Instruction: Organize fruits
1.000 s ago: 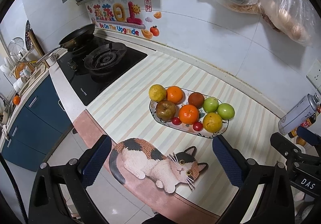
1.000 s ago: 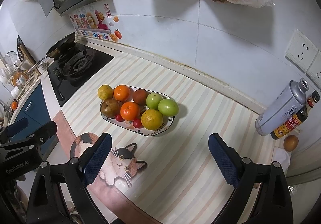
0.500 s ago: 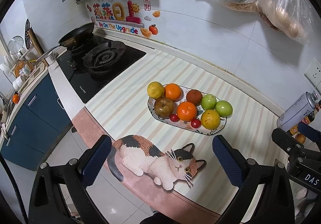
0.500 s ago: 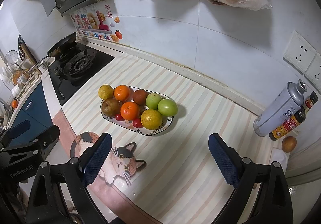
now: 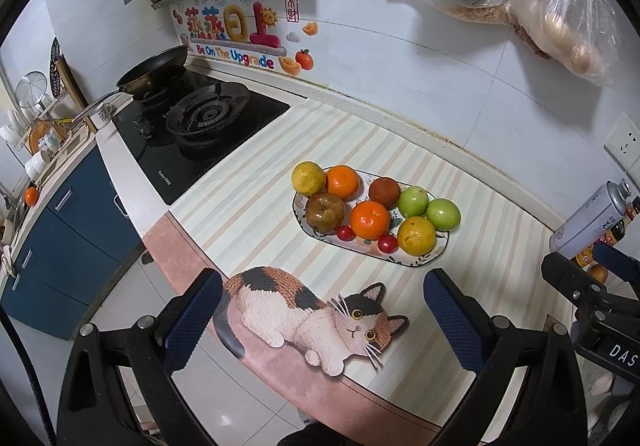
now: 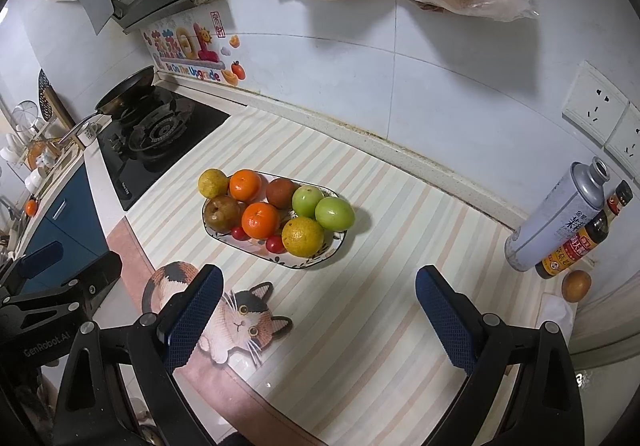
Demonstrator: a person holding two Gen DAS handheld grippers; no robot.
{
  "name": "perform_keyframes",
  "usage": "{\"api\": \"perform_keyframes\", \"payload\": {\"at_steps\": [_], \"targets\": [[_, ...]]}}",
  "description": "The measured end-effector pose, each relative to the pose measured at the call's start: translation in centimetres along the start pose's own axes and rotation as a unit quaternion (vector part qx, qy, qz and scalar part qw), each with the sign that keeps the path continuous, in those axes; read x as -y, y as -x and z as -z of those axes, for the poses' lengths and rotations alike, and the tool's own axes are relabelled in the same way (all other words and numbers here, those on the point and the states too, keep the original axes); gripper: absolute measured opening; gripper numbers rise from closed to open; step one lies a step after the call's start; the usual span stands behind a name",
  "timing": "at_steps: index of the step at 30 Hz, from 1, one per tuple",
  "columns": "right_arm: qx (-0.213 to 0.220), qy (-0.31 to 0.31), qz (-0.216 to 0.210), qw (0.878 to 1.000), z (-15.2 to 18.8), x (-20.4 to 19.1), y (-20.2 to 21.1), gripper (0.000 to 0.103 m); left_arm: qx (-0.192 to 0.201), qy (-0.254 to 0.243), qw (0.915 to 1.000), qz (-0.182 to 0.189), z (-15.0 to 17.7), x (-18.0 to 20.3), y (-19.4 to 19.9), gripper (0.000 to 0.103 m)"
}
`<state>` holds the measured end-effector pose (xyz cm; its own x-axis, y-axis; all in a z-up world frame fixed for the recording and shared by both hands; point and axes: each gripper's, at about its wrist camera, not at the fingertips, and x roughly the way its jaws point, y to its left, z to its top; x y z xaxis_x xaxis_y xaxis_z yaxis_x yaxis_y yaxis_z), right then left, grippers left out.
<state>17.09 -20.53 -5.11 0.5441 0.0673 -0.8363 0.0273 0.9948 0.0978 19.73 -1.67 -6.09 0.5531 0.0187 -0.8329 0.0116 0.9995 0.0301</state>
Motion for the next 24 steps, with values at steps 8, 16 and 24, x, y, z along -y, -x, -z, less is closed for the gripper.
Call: {"api": "perform_keyframes", "payload": {"at_steps": [8, 16, 24], "targets": [[0.000, 0.000, 0.000, 1.000, 0.0, 0.0, 0.1, 0.099, 0.001, 0.000, 1.0000, 0.000, 0.1, 0.1, 0.1, 0.103], [0.001, 0.002, 0.001, 1.000, 0.1, -0.1, 0.6, 0.099, 0.001, 0.000, 1.0000, 0.001, 0.0, 0.2, 0.2, 0.103], [0.003, 0.002, 0.001, 1.000, 0.2, -0.2, 0.9, 0.099, 0.003, 0.000, 1.0000, 0.001, 0.1, 0.4, 0.4, 0.103]]}}
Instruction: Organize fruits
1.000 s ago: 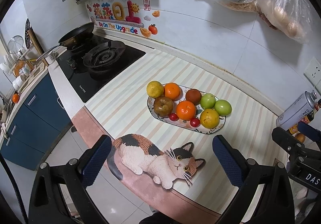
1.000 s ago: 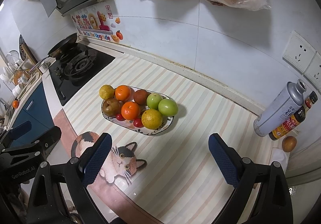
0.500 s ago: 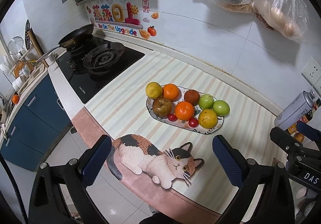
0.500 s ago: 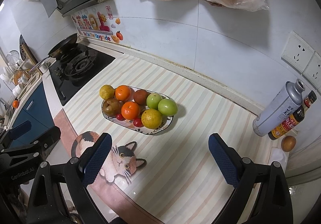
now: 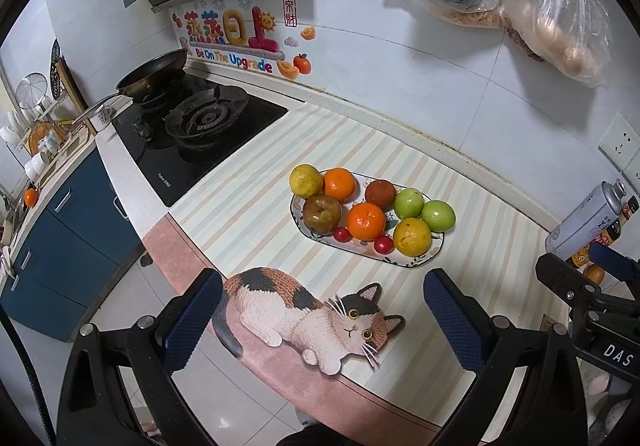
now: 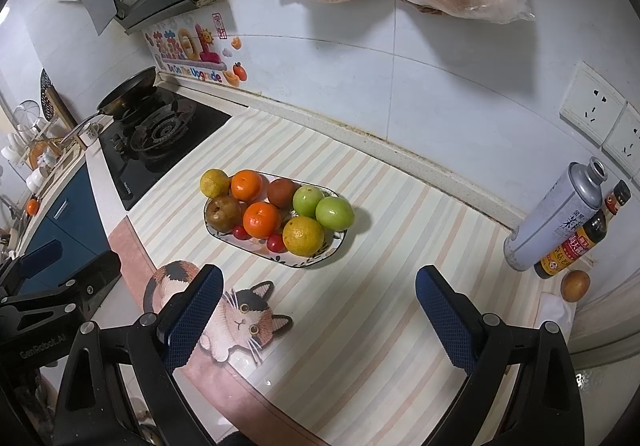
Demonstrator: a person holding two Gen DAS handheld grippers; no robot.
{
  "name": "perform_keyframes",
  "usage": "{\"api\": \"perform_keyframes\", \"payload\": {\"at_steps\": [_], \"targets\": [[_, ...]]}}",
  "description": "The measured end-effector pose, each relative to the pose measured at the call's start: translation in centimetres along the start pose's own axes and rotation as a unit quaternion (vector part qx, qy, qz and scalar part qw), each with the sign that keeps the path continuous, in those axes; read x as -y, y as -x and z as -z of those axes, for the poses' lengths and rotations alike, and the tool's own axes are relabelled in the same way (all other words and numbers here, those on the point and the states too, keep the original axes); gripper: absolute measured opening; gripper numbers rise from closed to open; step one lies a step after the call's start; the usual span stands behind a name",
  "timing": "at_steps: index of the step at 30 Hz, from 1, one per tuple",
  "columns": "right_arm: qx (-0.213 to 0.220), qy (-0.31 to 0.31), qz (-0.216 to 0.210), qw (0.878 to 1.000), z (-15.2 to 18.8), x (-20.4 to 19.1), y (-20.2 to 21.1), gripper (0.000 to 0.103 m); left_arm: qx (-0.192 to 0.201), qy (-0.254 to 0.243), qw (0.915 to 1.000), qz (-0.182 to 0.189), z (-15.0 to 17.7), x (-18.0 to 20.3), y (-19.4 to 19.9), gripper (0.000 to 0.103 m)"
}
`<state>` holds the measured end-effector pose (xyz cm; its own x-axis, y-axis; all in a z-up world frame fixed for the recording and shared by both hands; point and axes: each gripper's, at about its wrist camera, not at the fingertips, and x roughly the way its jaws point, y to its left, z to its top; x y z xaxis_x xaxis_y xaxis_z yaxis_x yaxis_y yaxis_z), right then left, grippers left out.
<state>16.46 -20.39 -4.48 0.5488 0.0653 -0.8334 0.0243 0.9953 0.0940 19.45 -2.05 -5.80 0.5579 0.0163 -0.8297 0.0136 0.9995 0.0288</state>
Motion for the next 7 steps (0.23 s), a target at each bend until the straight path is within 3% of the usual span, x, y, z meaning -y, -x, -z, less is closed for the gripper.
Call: {"api": "perform_keyframes", "payload": {"at_steps": [7], "targets": [[0.000, 0.000, 0.000, 1.000, 0.04, 0.02, -0.03, 0.099, 0.003, -0.001, 1.0000, -0.001, -0.15, 0.13, 0.21, 0.103]]}}
